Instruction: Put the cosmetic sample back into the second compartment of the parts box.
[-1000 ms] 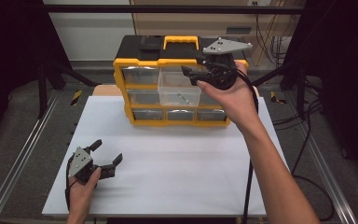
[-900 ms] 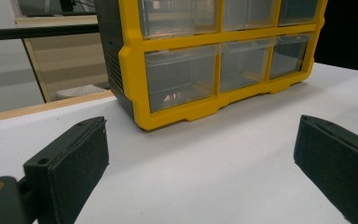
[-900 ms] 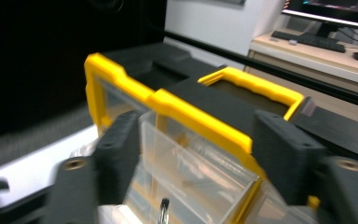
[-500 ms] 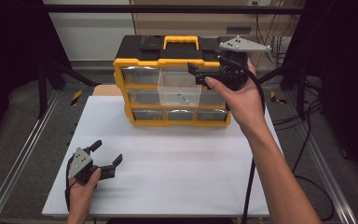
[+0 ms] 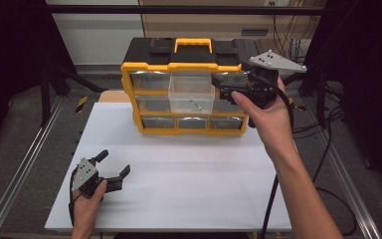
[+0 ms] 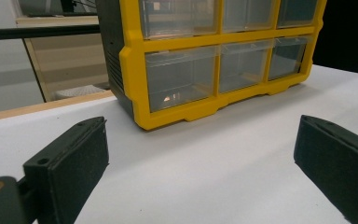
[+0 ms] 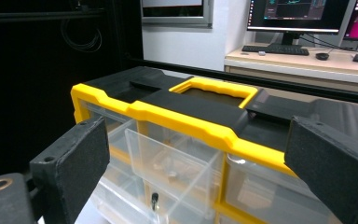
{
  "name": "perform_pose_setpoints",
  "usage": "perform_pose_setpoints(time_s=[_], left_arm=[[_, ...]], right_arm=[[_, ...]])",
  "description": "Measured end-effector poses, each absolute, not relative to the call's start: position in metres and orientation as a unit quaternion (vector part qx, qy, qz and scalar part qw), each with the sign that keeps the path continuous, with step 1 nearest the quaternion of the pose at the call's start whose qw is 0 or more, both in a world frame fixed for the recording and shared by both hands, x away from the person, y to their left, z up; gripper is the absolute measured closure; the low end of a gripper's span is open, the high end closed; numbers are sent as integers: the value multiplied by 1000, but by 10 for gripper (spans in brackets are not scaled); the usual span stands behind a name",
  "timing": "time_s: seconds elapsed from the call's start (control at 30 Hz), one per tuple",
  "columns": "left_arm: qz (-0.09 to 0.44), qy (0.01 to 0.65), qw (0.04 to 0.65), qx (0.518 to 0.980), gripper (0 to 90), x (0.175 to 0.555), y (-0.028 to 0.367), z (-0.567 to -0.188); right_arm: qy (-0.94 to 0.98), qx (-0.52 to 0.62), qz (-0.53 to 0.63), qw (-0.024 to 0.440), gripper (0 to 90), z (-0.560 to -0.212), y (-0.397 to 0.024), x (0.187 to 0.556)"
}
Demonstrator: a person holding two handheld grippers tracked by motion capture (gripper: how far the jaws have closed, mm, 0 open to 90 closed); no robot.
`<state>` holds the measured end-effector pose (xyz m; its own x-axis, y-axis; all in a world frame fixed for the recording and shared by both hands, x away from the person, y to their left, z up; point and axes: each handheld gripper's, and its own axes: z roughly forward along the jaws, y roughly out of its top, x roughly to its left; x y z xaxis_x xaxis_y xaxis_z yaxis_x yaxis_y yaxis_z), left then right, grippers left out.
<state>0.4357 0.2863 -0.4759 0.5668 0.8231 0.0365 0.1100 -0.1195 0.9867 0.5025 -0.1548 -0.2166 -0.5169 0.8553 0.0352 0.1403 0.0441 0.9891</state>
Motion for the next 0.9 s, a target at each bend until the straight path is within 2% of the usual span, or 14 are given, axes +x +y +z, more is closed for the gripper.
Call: perform_pose_setpoints(time_s=[0.4, 0.6, 0.77, 0.9], left_arm=[[315, 353, 571, 670, 28, 434, 291, -474], [307, 347, 568, 680, 28, 437, 285, -476], [306, 346, 568, 682, 27, 436, 284, -476], [298, 355, 580, 670, 28, 436, 289, -476]], right_arm=[[642, 415, 568, 305, 54, -235, -180, 487], [638, 426, 562, 309, 46, -244, -186, 475], [638, 439, 555, 303, 40, -256, -187, 480], [630, 447, 549, 319, 36, -264, -185, 482]])
